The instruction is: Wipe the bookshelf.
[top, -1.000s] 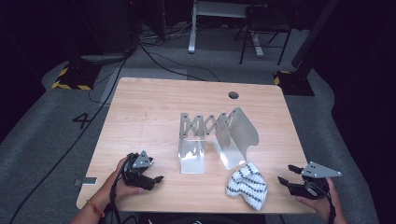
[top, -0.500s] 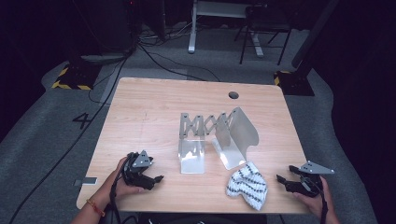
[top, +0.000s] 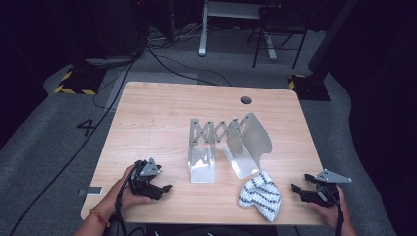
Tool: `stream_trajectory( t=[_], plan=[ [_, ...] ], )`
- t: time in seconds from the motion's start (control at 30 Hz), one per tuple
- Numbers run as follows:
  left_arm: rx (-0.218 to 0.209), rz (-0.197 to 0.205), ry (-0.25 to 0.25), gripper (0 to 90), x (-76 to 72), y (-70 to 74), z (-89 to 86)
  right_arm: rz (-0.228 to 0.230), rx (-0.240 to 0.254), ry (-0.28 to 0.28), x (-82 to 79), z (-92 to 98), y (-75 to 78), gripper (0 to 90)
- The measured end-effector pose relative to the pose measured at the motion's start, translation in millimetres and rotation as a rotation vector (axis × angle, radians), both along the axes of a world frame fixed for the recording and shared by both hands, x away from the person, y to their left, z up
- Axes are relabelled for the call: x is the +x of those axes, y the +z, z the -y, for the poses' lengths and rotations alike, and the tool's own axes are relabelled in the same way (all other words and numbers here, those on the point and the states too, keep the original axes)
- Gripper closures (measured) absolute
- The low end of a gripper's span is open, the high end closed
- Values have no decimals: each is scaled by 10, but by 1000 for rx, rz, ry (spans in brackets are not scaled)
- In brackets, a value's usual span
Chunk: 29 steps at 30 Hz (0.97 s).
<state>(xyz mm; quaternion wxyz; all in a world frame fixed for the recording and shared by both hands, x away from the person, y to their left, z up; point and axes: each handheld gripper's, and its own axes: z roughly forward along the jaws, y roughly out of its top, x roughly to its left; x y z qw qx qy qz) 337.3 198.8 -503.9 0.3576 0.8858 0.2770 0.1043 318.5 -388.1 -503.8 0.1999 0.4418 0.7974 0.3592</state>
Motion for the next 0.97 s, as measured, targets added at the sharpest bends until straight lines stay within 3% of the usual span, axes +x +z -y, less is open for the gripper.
stream_trajectory(
  t=[0.97],
  plan=[
    [-2, -1, 7, 159, 25, -1, -21, 0, 0, 1, 3, 1, 0, 260]
  ],
)
